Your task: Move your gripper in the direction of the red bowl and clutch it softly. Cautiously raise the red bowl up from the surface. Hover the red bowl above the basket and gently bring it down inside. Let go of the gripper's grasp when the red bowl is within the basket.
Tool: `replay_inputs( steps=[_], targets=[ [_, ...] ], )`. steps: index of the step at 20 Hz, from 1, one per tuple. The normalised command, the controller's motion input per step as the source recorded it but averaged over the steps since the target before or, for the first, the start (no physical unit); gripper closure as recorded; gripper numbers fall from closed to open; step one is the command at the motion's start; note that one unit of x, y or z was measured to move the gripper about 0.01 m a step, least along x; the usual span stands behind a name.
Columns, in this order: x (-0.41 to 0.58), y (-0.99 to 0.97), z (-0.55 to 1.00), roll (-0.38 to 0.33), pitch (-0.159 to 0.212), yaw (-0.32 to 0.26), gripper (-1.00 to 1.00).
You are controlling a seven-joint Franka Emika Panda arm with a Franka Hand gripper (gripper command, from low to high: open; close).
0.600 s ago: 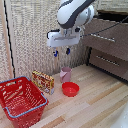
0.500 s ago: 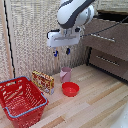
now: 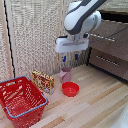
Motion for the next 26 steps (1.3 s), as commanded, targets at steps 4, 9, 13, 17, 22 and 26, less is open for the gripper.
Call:
replay_inputs(
  steps=[4,9,13,17,22,26],
  targets=[
    [-0.237,-0.27,-0.56,0.0,0.0,-0.029,-1.0],
    [-0.15,-0.07,-0.65,-0.024,0.002,0.0,-1.0],
    [-0.022,-0.08,-0.7,-0.069,0.0,0.0,-1.0],
    [-0.013,-0.08,-0.62,-0.046,0.002,0.001,-1.0],
    [-0.006,-0.06,-0.51,-0.016,0.006,0.003,-1.0],
    [0.0,0.0,-0.2,-0.004,0.0,0.022,1.0]
  ],
)
